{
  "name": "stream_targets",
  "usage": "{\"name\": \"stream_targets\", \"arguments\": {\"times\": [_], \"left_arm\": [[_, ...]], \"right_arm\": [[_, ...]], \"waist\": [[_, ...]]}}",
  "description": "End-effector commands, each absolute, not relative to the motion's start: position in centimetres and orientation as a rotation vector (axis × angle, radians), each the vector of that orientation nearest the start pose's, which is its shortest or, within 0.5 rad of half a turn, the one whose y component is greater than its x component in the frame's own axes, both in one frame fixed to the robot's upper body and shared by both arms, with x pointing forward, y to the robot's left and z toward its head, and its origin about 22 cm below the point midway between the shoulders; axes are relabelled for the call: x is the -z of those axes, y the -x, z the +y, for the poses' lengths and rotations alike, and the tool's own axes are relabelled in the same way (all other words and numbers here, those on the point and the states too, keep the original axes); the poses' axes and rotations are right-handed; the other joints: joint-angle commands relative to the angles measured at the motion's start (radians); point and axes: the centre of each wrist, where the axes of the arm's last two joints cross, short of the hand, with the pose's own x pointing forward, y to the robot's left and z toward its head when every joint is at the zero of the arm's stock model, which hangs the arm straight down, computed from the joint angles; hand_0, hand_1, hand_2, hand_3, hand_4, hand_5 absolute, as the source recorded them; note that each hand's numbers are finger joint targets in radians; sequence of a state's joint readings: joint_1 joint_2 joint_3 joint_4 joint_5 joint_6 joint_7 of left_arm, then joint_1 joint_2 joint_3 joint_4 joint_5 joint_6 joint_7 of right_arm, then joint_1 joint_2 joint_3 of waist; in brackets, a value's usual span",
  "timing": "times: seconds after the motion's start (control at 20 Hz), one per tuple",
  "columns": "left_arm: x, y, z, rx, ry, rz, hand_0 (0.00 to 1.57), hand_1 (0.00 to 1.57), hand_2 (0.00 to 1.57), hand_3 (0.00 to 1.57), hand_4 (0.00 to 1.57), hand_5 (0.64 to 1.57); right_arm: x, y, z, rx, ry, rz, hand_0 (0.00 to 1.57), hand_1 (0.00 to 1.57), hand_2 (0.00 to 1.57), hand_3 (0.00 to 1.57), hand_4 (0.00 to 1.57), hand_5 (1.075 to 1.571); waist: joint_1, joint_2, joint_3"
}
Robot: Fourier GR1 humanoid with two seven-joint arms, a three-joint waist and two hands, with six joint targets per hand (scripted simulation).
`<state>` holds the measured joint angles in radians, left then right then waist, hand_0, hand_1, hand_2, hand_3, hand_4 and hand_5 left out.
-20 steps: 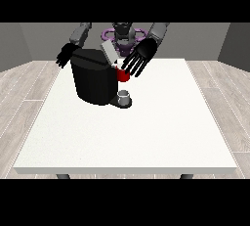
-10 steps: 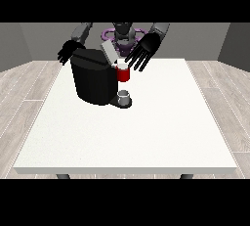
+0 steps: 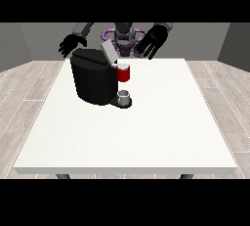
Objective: Insert the coffee pod into the coffee machine and close the lid
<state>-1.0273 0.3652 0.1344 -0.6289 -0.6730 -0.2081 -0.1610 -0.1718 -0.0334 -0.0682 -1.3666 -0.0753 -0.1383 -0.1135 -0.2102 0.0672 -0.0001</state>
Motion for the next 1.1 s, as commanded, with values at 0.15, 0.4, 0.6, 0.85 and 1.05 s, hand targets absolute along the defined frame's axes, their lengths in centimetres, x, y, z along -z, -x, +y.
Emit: {"name": "stream_targets", "arguments": {"times": [0.15,0.4,0.6,0.85,1.05], "left_arm": [[-8.3,-43.7,24.8,0.514,-0.156,-1.585,0.00,0.00,0.00,0.00,0.26,1.571],[-2.9,-41.1,25.3,0.454,-0.040,-1.527,0.00,0.00,0.00,0.00,0.00,1.571],[1.6,-38.4,25.3,0.321,0.043,-1.507,0.00,0.00,0.00,0.00,0.14,1.571],[0.7,-38.4,24.9,0.295,0.078,-1.515,0.00,0.00,0.00,0.00,0.00,1.571],[4.0,-35.7,22.7,0.251,0.164,-1.506,0.00,0.00,0.00,0.00,0.00,1.571]], "right_arm": [[1.1,-26.9,-25.3,0.075,0.138,-1.602,0.00,0.00,0.00,0.00,0.36,1.571],[0.3,-26.8,-26.5,0.027,0.091,-1.572,0.00,0.00,0.00,0.00,0.29,1.571],[-1.2,-27.3,-26.4,-0.016,0.103,-1.607,0.00,0.00,0.00,0.00,0.00,1.571],[-3.5,-29.0,-26.4,-0.068,0.048,-1.641,0.00,0.00,0.00,0.00,0.00,1.571],[-5.2,-30.1,-26.8,-0.121,0.079,-1.623,0.00,0.00,0.00,0.00,0.00,1.571]], "waist": [[0.086,-0.159,-0.0023],[0.191,-0.279,-0.0003],[0.235,-0.296,-0.0004],[0.289,-0.278,0.0003],[0.328,-0.288,0.0001]]}}
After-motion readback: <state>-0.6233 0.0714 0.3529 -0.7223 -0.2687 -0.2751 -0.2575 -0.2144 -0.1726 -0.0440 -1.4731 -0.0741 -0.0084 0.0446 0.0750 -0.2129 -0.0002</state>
